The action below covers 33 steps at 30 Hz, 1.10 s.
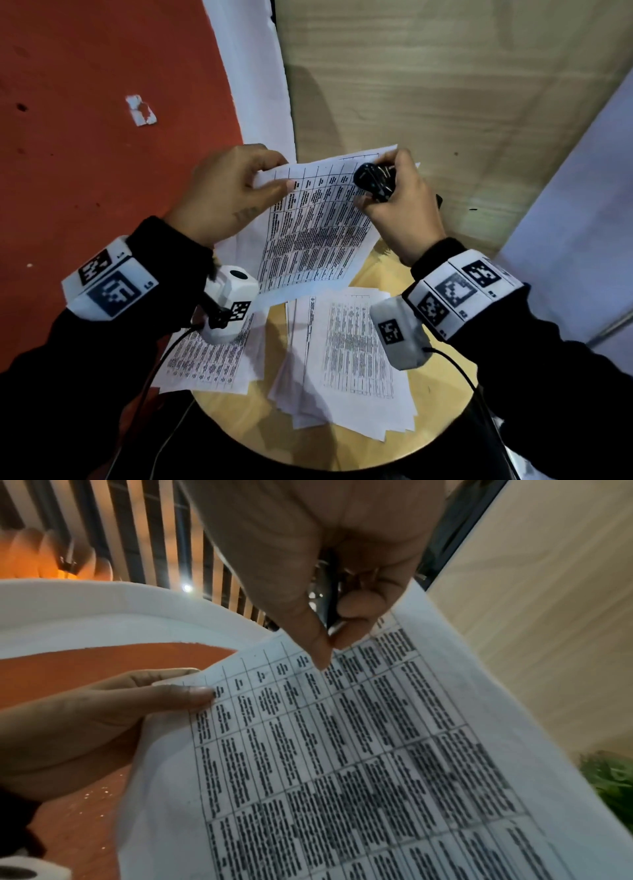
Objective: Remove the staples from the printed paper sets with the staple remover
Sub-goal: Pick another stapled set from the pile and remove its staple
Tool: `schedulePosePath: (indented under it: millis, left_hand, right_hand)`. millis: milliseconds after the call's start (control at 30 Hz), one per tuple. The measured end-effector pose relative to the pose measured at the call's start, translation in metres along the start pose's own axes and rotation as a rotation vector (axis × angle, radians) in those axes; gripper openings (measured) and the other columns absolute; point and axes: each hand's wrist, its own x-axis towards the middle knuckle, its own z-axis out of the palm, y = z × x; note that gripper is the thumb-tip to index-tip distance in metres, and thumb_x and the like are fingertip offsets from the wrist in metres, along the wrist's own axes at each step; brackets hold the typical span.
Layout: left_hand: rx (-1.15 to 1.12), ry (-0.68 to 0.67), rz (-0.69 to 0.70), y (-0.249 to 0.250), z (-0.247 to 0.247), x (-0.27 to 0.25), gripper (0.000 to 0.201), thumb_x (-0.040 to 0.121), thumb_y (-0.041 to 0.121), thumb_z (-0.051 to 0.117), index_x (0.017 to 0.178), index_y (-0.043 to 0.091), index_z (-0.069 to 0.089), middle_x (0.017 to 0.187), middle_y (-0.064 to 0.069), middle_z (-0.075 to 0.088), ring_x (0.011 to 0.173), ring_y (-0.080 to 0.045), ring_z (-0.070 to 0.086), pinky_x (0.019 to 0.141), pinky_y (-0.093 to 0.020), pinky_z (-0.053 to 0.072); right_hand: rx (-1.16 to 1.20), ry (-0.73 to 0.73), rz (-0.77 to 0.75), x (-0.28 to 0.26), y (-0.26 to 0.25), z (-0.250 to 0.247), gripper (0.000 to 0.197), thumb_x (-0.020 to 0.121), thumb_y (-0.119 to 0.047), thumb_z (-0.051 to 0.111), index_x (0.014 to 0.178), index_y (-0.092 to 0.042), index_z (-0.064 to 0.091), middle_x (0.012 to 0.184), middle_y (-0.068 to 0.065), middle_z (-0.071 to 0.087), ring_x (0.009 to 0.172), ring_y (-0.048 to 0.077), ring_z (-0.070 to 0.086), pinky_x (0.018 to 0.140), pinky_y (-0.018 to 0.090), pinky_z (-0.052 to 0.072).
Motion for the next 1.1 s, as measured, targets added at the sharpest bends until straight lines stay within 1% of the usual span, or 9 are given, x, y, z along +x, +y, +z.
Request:
schedulePosePath:
  millis: [133, 267, 367, 467, 633, 733, 867, 967, 1100]
  left_hand:
    - [-0.069, -0.062, -0.009, 0.000, -0.005, -0.001, 0.028, 0.080, 0.048, 0.054, 0.081, 0.021, 0.065, 0.073, 0.005, 0.060, 0.071, -0.016, 0.057, 0.065, -0.032, 0.042]
    - [-0.182, -0.214, 0.003, 0.010, -0.014, -0.002, 0.013, 0.084, 0.032, 0.057, 0.081, 0.022, 0.065, 0.075, 0.006, 0.064, 0.069, -0.004, 0.057, 0.064, -0.022, 0.042]
    - [-0.168, -0.222, 0.012, 0.010, -0.019, -0.003, 0.023, 0.085, 0.031, 0.056, 0.083, 0.010, 0.066, 0.075, -0.004, 0.066, 0.065, -0.008, 0.057, 0.060, -0.023, 0.041]
    - [-0.023, -0.151, 0.003, 0.007, -0.017, -0.001, 0.020, 0.079, 0.036, 0.058, 0.074, 0.017, 0.064, 0.067, -0.005, 0.064, 0.062, -0.020, 0.057, 0.060, -0.033, 0.043]
    - [0.119, -0.090, -0.039, 0.014, -0.008, 0.006, 0.024, 0.067, 0.050, 0.064, 0.066, 0.026, 0.063, 0.063, 0.001, 0.065, 0.060, -0.020, 0.058, 0.061, -0.038, 0.048]
    - [-0.032, -0.116, -0.036, 0.017, -0.004, 0.008, 0.021, 0.071, 0.044, 0.067, 0.061, 0.025, 0.064, 0.056, 0.000, 0.061, 0.050, -0.006, 0.048, 0.050, -0.028, 0.036]
    - [-0.239, -0.177, -0.044, 0.023, 0.003, 0.005, 0.047, 0.067, 0.049, 0.069, 0.079, 0.003, 0.071, 0.076, -0.018, 0.068, 0.064, -0.009, 0.056, 0.054, -0.028, 0.043]
    - [-0.242, -0.130, -0.043, 0.028, 0.009, 0.003, 0.044, 0.066, 0.051, 0.067, 0.076, 0.009, 0.071, 0.069, 0.002, 0.067, 0.060, -0.002, 0.054, 0.052, -0.021, 0.040]
    - [-0.189, -0.093, -0.063, 0.037, 0.011, 0.007, 0.029, 0.070, 0.040, 0.071, 0.079, 0.013, 0.074, 0.070, -0.014, 0.070, 0.061, -0.006, 0.049, 0.052, -0.023, 0.036]
  right_hand:
    - [0.020, 0.021, -0.202, 0.002, -0.016, -0.001, 0.042, 0.076, -0.010, 0.072, 0.112, -0.010, 0.050, 0.109, 0.002, 0.056, 0.096, 0.014, 0.054, 0.081, 0.022, 0.043]
    - [-0.052, -0.117, -0.330, 0.009, -0.025, -0.004, 0.041, 0.080, -0.013, 0.071, 0.115, -0.011, 0.048, 0.112, 0.002, 0.056, 0.095, 0.012, 0.054, 0.071, 0.015, 0.045]
    - [-0.055, -0.154, -0.343, 0.009, -0.027, -0.005, 0.039, 0.082, -0.008, 0.068, 0.115, -0.011, 0.048, 0.102, -0.002, 0.062, 0.090, 0.016, 0.061, 0.074, 0.028, 0.050]
    - [-0.055, -0.139, -0.358, 0.004, -0.027, -0.005, 0.038, 0.081, -0.005, 0.067, 0.114, -0.011, 0.049, 0.100, -0.001, 0.063, 0.089, 0.017, 0.061, 0.073, 0.025, 0.047]
    - [0.020, -0.118, -0.370, -0.003, -0.030, -0.006, 0.040, 0.077, 0.002, 0.066, 0.111, -0.012, 0.050, 0.095, -0.004, 0.061, 0.087, 0.021, 0.062, 0.074, 0.041, 0.050]
    - [0.086, -0.116, -0.363, -0.005, -0.027, -0.009, 0.040, 0.075, 0.004, 0.064, 0.110, -0.011, 0.051, 0.090, -0.009, 0.058, 0.083, 0.020, 0.061, 0.074, 0.040, 0.049]
    - [0.256, -0.168, -0.265, -0.005, -0.023, -0.011, 0.038, 0.079, -0.001, 0.061, 0.105, -0.023, 0.043, 0.084, -0.019, 0.050, 0.073, -0.002, 0.050, 0.068, 0.027, 0.045]
    - [0.359, -0.162, -0.225, -0.006, -0.024, -0.011, 0.034, 0.075, -0.010, 0.055, 0.095, -0.032, 0.040, 0.085, -0.019, 0.050, 0.069, -0.003, 0.048, 0.066, 0.027, 0.043]
    - [0.442, -0.164, -0.189, -0.007, -0.023, -0.014, 0.036, 0.081, -0.002, 0.058, 0.091, -0.031, 0.040, 0.086, -0.015, 0.050, 0.065, 0.001, 0.051, 0.060, 0.027, 0.049]
